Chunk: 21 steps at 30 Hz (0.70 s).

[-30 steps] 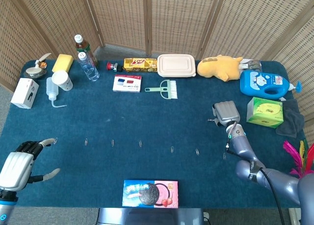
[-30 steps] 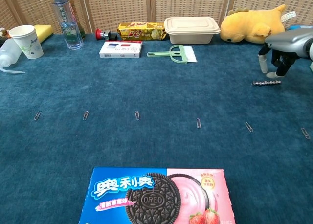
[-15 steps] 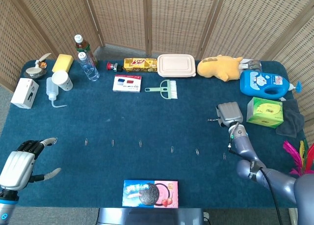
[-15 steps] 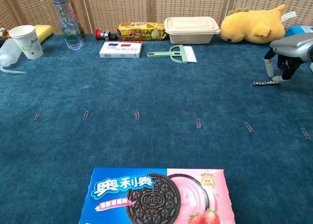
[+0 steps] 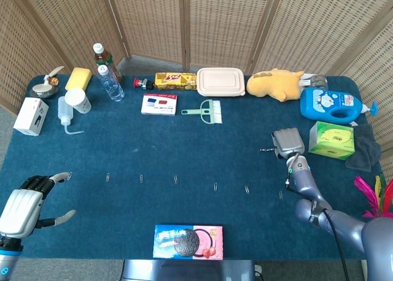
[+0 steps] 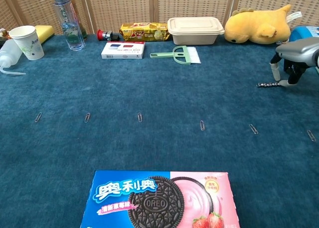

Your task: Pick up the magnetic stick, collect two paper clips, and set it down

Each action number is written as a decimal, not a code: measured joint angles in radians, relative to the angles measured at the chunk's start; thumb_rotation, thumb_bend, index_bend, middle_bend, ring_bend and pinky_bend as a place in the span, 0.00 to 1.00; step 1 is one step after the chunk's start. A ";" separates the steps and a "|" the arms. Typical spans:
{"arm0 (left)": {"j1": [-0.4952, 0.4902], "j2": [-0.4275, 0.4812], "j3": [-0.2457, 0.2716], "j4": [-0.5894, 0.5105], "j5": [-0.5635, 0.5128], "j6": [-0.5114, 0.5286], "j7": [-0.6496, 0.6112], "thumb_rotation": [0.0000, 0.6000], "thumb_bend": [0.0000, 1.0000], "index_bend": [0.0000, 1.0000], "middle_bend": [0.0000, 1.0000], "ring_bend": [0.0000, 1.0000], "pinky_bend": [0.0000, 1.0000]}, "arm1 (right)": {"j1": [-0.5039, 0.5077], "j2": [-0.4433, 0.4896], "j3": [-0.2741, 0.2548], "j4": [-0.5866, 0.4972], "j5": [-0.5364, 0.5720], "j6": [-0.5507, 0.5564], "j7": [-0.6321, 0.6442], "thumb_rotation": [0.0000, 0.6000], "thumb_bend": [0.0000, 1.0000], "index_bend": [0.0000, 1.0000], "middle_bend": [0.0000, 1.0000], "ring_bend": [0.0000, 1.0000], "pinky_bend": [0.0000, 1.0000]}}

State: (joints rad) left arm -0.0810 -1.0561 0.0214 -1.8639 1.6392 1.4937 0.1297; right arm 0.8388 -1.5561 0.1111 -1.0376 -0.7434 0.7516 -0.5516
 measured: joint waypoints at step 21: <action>0.006 0.003 0.001 0.007 0.003 0.012 -0.009 0.74 0.20 0.22 0.33 0.31 0.24 | -0.006 -0.017 0.001 0.026 0.021 -0.009 -0.040 1.00 0.40 0.51 0.88 0.95 1.00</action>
State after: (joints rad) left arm -0.0752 -1.0527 0.0227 -1.8568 1.6419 1.5057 0.1203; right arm 0.8329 -1.5734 0.1122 -1.0117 -0.7227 0.7424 -0.5917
